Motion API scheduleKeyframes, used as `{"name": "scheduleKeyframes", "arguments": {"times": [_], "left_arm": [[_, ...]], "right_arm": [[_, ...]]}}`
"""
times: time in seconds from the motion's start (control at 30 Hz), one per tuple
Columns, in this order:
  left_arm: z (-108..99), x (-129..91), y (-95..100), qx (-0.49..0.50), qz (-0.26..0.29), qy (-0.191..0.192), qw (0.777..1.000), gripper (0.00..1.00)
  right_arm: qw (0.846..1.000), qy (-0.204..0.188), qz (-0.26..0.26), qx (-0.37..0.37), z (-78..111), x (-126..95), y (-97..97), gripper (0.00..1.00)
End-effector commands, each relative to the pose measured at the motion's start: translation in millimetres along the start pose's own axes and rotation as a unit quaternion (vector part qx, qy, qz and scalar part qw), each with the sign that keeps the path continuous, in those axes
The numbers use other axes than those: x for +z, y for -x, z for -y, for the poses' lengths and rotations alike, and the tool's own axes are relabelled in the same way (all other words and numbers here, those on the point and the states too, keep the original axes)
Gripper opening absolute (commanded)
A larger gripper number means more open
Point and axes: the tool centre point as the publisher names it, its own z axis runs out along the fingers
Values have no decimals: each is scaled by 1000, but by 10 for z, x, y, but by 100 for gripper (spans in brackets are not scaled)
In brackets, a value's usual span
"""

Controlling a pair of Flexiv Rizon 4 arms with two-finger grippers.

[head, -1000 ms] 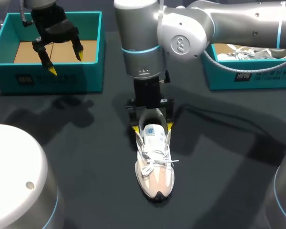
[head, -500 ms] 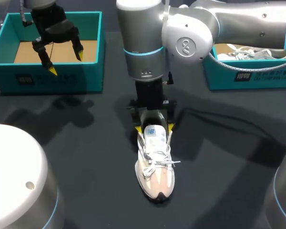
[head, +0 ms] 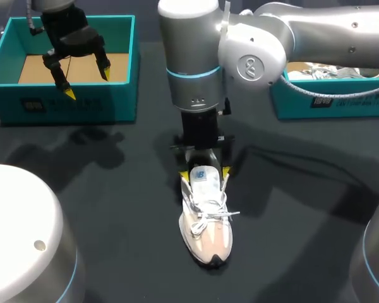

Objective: Take the shoe out of the shoebox, open the shoe tongue, remove and reinsert the insole, then place the shoe into the shoebox

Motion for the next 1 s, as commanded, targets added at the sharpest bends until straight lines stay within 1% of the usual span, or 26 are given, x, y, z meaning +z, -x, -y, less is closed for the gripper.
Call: {"name": "scheduleKeyframes", "arguments": {"times": [0.03,0.1,0.13,0.2,0.23,0.33,0.6,0.73,0.87,1.0], "left_arm": [[4,-2,-18,0,1,2,1000,100],[4,-2,-18,0,1,2,1000,100],[4,-2,-18,0,1,2,1000,100],[4,-2,-18,0,1,2,1000,100],[4,-2,-18,0,1,2,1000,100],[4,-2,-18,0,1,2,1000,100],[4,-2,-18,0,1,2,1000,100],[4,-2,-18,0,1,2,1000,100],[4,-2,-18,0,1,2,1000,100],[4,-2,-18,0,1,2,1000,100]], "right_arm": [[1000,7,-8,0,51,48,26,46],[1000,8,-10,-1,52,49,23,47],[1000,9,-10,-1,52,46,18,50],[1000,11,-10,-2,50,37,9,78],[1000,12,-10,-4,51,29,4,86],[1000,14,-9,-7,65,4,-9,100],[1000,19,-8,-8,106,-34,-29,100],[999,33,-15,-16,124,-25,-23,100],[998,47,-18,-25,188,-51,-16,100],[998,51,-18,-24,284,-73,9,99]]}}
